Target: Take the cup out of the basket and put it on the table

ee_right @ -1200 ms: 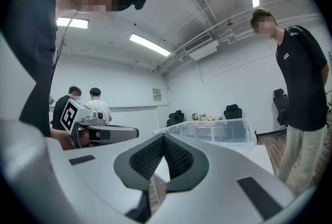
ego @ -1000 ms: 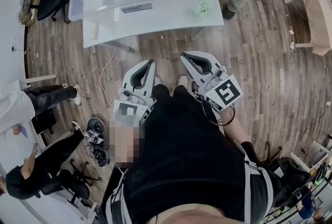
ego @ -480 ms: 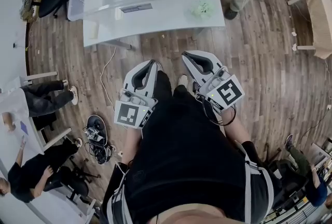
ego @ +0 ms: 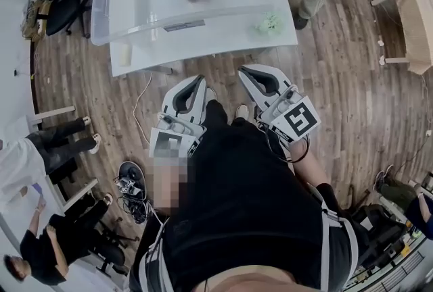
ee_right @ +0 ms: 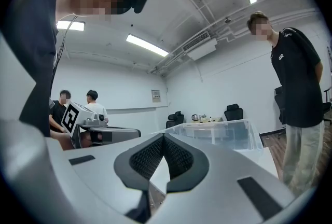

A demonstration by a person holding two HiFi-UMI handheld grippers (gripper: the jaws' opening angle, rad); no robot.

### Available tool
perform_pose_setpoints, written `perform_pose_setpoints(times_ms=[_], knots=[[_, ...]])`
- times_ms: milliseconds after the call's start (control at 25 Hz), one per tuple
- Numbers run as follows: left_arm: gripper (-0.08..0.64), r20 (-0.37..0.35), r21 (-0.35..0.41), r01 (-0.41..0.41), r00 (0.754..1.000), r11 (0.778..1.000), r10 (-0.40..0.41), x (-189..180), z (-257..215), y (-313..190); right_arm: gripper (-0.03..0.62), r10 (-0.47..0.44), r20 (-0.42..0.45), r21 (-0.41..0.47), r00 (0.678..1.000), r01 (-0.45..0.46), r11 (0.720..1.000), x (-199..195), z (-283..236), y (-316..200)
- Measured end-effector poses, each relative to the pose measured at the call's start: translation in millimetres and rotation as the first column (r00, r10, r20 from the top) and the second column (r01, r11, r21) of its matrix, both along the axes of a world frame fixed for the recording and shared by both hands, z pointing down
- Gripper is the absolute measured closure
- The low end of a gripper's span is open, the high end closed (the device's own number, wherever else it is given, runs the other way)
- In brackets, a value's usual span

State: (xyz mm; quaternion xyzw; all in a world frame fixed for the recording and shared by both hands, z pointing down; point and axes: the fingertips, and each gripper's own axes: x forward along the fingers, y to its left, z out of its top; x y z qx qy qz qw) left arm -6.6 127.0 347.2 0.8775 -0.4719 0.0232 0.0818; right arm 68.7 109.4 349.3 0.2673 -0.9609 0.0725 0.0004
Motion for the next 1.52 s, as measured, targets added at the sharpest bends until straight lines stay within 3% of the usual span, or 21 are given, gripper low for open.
perform_pose_setpoints(times_ms=[920, 1520], knots=[[0.541, -0.005, -0.005, -0.117, 0.993, 0.993, 0.117, -102.3, 9.5, -99.5, 0.575, 0.095, -0.048, 0.004, 0.994, -0.095, 0.995, -106.4, 6.7, -91.5], [0.541, -0.01, -0.007, -0.092, 0.996, 0.996, 0.092, -93.2, 5.9, -165.6, 0.575, 0.075, -0.039, 0.006, 0.996, -0.075, 0.997, -97.3, 5.1, -162.1]])
